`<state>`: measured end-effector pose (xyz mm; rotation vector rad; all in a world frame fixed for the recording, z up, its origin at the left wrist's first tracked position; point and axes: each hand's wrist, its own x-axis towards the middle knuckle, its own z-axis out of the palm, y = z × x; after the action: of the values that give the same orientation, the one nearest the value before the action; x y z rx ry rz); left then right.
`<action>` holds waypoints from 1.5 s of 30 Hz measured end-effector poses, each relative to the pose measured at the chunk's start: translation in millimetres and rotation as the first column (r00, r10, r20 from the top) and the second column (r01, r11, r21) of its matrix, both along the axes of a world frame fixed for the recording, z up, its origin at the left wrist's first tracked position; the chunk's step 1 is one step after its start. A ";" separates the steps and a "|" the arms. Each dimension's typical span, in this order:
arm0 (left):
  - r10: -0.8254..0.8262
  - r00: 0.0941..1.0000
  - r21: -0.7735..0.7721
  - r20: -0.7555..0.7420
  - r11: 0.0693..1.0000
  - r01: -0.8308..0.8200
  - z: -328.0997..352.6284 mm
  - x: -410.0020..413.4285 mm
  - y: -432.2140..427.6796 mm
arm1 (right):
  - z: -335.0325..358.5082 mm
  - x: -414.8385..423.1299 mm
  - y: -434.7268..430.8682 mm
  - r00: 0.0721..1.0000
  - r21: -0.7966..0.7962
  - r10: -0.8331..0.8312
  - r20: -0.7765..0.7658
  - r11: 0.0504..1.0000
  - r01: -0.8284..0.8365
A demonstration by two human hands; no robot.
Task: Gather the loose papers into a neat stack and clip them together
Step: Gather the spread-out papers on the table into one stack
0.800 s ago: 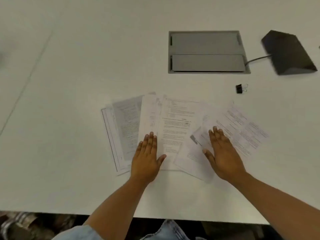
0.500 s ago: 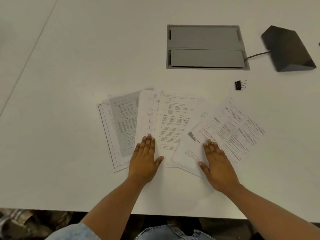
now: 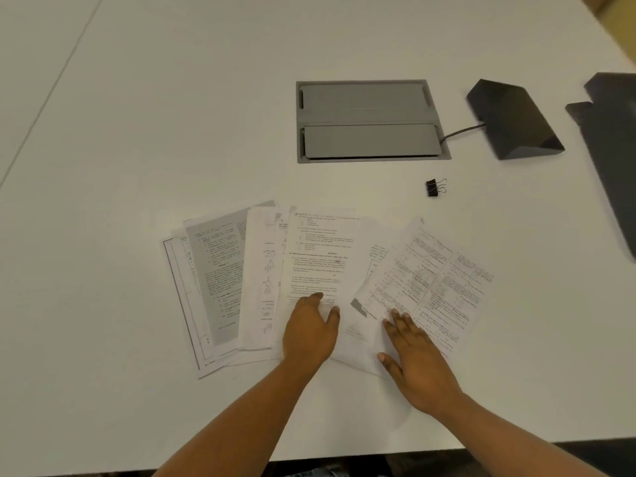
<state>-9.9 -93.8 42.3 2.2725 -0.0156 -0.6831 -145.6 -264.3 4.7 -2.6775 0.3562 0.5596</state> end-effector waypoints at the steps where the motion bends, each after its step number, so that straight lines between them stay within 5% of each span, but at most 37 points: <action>1: 0.036 0.998 -0.026 -0.054 0.999 -0.038 2.2 1.2 -7.9 | 0.6 -4.1 1.7 1.000 -0.005 0.013 -0.005 1.000 -0.013; 7: 0.166 0.953 -0.050 -0.253 0.982 -0.184 5.2 8.9 -34.0 | 6.8 -21.6 9.0 0.999 -0.011 0.037 0.005 0.999 -0.037; 11: -0.022 0.973 -0.039 -0.231 0.999 0.014 1.7 10.7 -39.6 | 11.6 -27.7 8.2 0.998 0.034 0.056 0.025 0.998 -0.056; 14: 0.025 0.981 -0.074 -0.195 0.996 -0.040 0.9 8.7 -36.8 | 16.7 -27.1 -0.1 0.972 0.178 -0.178 0.156 0.973 0.150; 16: 0.110 0.966 -0.160 -0.232 0.976 -0.150 3.3 6.6 -32.7 | 19.6 -25.9 -14.1 0.834 0.278 -0.510 0.213 0.850 0.448; 18: 0.146 0.948 -0.237 -0.282 0.947 -0.216 9.0 3.3 -27.2 | 28.6 -23.7 -34.7 0.567 0.434 -0.814 0.124 0.558 0.707; 20: 0.187 0.924 -0.295 -0.335 0.910 -0.291 12.9 0.0 -21.8 | 37.8 -20.8 -57.1 0.366 0.599 -0.930 -0.031 0.276 0.752; 21: 0.216 0.907 -0.311 -0.361 0.889 -0.335 13.6 -1.6 -19.9 | 39.8 -20.2 -67.3 0.337 0.668 -0.935 -0.109 0.182 0.722; 24: 0.257 0.878 -0.344 -0.403 0.847 -0.406 16.4 -5.4 -19.4 | 42.9 -19.3 -82.6 0.409 0.731 -0.857 -0.313 0.058 0.680; 27: 0.245 0.884 -0.349 -0.399 0.851 -0.393 20.0 -6.0 -18.0 | 41.6 -19.9 -78.7 0.447 0.718 -0.828 -0.337 0.081 0.691; 35: 0.288 0.881 -0.350 -0.375 0.837 -0.422 14.2 2.8 -1.2 | 38.9 -30.7 -69.2 0.307 0.714 -0.866 -0.395 -0.079 0.696; 45: 0.129 0.917 -0.442 -0.376 0.845 -0.300 17.2 -1.9 16.6 | 57.8 -18.9 -68.3 0.426 0.797 -0.824 -0.373 -0.050 0.602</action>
<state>-11.8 -77.2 59.5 1.6151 0.2086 -0.8255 -164.5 -332.6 62.5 -1.1224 1.0261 -0.0152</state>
